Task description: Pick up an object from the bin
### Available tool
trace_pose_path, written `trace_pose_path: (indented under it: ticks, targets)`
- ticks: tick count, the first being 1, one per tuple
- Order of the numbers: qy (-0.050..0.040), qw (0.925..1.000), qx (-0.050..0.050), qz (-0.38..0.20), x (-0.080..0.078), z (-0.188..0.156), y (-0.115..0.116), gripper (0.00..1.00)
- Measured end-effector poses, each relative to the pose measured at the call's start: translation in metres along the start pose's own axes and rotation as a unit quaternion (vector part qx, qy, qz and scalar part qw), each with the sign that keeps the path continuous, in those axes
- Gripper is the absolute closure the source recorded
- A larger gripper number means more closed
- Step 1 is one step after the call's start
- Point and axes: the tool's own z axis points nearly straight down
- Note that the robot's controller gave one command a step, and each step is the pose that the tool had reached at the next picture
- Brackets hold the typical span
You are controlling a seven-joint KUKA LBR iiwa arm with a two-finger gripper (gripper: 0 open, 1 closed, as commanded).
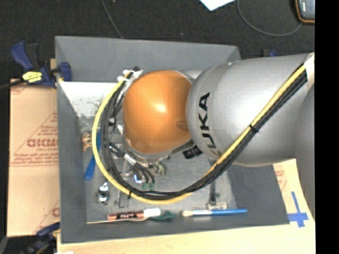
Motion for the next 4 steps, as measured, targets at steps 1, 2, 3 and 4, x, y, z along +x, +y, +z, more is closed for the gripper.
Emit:
trace_pose_path:
  ticks: [1, 2, 3, 4]
  targets:
    - [-0.0038, 1.0000, -0.001, 0.004, -0.002, -0.004, -0.001, 0.00]
    - [-0.0055, 0.9931, 0.000, -0.117, -0.049, 0.130, -0.014, 0.00]
    - [-0.0078, 0.9475, -0.001, -0.320, -0.062, 0.161, -0.025, 0.00]
    - [-0.0060, 0.9145, 0.001, -0.405, -0.069, 0.130, -0.019, 0.00]
